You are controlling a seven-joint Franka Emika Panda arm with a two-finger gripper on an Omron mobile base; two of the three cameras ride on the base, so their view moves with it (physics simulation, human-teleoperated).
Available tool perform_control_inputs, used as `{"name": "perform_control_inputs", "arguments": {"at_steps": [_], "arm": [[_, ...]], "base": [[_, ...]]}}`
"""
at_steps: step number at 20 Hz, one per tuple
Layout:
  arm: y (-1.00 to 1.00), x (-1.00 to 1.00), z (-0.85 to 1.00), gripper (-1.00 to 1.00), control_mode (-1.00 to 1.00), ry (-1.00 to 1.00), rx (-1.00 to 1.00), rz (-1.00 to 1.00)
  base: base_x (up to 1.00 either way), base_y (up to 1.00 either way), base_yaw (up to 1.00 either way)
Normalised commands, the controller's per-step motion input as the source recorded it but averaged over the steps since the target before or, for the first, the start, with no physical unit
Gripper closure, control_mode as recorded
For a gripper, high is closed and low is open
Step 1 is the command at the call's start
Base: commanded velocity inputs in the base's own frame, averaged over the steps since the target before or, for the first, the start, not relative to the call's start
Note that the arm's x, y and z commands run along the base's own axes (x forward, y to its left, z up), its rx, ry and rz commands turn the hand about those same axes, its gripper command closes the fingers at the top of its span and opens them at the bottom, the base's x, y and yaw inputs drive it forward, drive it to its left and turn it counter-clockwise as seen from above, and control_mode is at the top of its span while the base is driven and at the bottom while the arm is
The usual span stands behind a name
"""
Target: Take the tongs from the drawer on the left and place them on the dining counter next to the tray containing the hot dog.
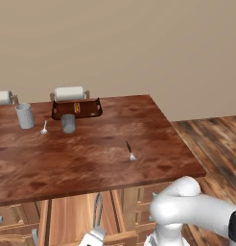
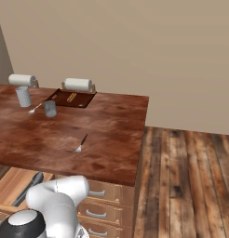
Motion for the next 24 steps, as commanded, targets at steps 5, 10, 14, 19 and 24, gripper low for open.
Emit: {"name": "perform_control_inputs", "arguments": {"at_steps": [5,10,14,19,24], "arm": [[-0.02,0.25,0.00,-1.00,-1.00,0.23,0.00,0.08],[-0.01,0.34,0.00,-1.00,-1.00,0.26,0.00,0.12],[0.00,0.38,0.00,-1.00,-1.00,0.31,0.00,0.16],[0.00,0.32,-0.01,-1.00,-1.00,0.31,0.00,0.20],[0.05,0.13,-0.14,-1.00,-1.00,0.31,0.00,0.18]], "base": [[0.00,0.00,0.00],[0.00,0.00,0.00],[0.00,0.00,0.00],[0.00,0.00,0.00],[0.00,0.00,0.00]]}}
